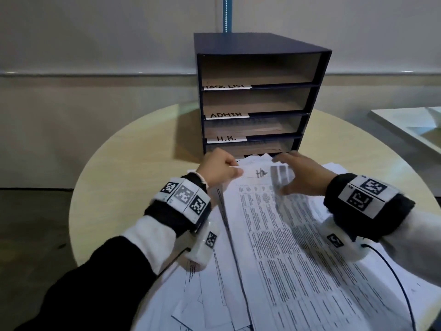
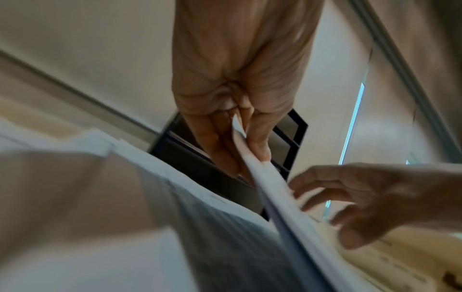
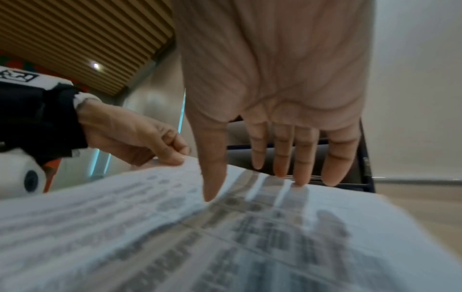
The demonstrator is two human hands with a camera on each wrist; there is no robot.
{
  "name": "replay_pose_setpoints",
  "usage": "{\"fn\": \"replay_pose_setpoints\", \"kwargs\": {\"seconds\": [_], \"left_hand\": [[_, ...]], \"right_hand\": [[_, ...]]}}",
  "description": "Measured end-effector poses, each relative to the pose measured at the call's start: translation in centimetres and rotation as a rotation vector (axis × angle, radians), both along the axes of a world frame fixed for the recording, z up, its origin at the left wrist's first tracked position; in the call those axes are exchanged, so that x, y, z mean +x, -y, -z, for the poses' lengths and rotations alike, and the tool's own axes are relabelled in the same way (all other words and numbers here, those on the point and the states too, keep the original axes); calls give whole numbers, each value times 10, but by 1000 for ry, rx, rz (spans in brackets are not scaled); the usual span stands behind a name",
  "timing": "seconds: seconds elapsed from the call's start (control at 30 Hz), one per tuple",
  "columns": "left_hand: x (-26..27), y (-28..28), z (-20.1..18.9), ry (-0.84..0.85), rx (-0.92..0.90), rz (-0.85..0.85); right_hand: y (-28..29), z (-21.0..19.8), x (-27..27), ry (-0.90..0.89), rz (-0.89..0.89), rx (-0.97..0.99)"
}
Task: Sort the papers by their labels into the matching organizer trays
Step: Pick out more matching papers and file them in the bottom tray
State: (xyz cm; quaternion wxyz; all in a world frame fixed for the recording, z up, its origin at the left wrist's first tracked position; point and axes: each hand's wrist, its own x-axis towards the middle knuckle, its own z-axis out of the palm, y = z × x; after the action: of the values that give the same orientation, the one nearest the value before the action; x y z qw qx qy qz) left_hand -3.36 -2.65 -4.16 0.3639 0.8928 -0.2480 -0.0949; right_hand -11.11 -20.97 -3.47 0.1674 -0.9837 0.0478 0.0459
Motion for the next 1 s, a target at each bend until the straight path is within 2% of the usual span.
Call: {"fn": "replay_pose_setpoints", "kwargs": {"seconds": [0.1,0.23,0.3,0.5,0.63,0.73,0.87,1.0], "left_hand": [[-5,9,-2,-112,-107,-1],[-4,1,-3,-634,-437,-60],[-1,-9,-1,-723,-459,-16],[-4,-22,10,-777,-442,109],[-4,-16,11,-754,-494,136],[-8,-12,11,-770,-488,165],[-18,-2,11,-834,-496,229],[-21,12,12,-633,-363,283]], "right_hand": [[-14,5,-3,11,-84,-30],[-13,18,-7,70,-89,-35],[-8,21,-7,55,-89,38],[-1,26,-6,34,-127,12],[-3,27,-5,123,-165,78],[-6,25,-4,214,-151,202],[-10,20,-6,200,-61,495],[-12,19,-7,162,-83,461]]}}
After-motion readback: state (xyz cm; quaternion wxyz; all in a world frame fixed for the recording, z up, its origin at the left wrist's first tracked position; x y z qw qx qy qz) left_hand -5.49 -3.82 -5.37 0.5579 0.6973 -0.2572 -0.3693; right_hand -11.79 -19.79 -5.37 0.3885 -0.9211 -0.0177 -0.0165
